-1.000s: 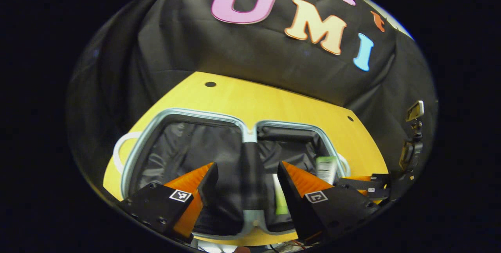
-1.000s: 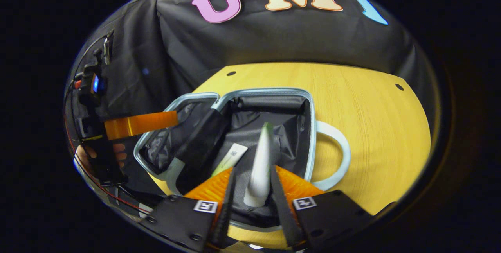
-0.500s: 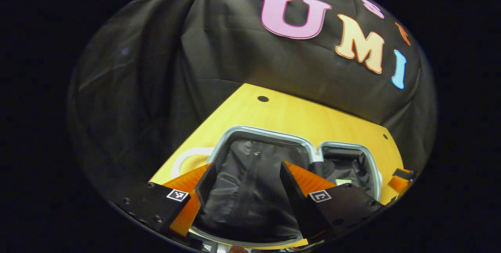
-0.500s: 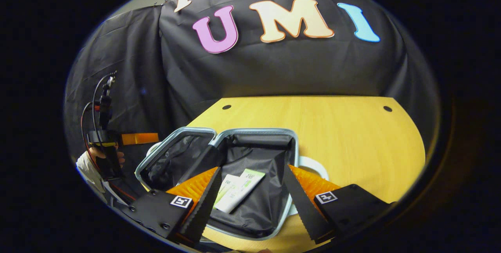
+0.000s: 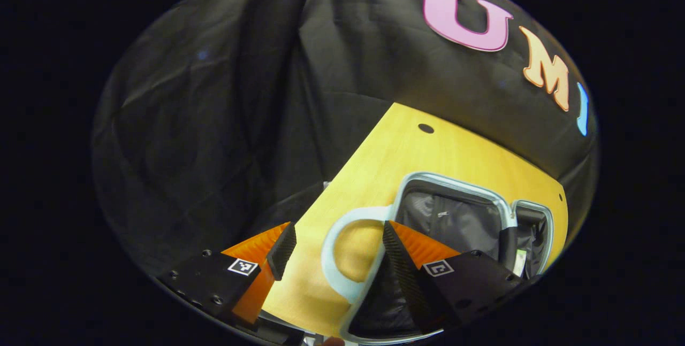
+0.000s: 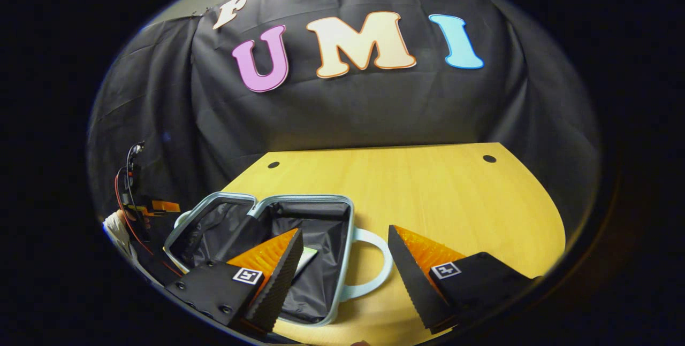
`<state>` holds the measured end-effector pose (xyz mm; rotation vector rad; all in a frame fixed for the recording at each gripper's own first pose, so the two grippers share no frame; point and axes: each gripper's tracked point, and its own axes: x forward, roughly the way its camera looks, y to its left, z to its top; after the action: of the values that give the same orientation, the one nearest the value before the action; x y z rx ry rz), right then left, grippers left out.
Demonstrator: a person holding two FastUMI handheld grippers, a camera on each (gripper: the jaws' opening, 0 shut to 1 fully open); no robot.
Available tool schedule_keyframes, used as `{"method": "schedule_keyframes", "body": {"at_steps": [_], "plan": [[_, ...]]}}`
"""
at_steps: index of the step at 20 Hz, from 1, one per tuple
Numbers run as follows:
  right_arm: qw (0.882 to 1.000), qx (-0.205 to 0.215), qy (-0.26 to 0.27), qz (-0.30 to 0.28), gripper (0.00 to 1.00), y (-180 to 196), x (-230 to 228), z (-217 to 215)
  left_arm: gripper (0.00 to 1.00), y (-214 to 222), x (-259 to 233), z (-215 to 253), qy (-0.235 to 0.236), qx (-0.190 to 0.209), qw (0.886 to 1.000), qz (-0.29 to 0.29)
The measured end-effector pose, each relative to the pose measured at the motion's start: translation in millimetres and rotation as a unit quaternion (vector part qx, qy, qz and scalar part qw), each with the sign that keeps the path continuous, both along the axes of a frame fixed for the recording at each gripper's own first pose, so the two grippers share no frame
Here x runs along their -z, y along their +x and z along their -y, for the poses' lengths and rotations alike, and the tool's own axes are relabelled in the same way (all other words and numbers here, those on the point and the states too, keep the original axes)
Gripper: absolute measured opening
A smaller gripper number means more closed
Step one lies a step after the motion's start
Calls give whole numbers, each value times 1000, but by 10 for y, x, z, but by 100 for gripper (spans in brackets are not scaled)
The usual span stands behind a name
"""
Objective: First open the suitcase, pack the skin care products into it, and then close the suitcase.
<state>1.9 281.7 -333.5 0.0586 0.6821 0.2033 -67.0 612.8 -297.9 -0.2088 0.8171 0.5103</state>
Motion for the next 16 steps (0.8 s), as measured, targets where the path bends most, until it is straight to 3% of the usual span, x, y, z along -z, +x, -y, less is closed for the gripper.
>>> {"method": "schedule_keyframes", "body": {"at_steps": [4,5,7,9,10,13,14,16], "plan": [[1000,15,-16,0,98,-58,-8,135,95,-78,344,-93,-29,2,999,-41],[1000,16,-18,-1,92,-75,-14,154,96,-83,425,-114,-37,3,998,-49],[999,21,-25,1,92,-93,-44,197,88,-46,552,-77,-55,11,997,-60],[999,23,-29,4,98,-105,-93,236,74,-19,626,-49,-57,18,996,-68],[999,23,-32,8,92,-102,-116,257,58,-15,637,-22,-60,20,996,-70],[999,23,-37,14,92,-89,-168,331,12,20,597,29,-52,38,994,-85],[999,22,-36,16,98,-77,-185,347,7,39,533,31,-49,42,995,-82],[999,23,-33,22,98,-52,-219,388,1,70,423,102,-46,44,995,-76]]}}
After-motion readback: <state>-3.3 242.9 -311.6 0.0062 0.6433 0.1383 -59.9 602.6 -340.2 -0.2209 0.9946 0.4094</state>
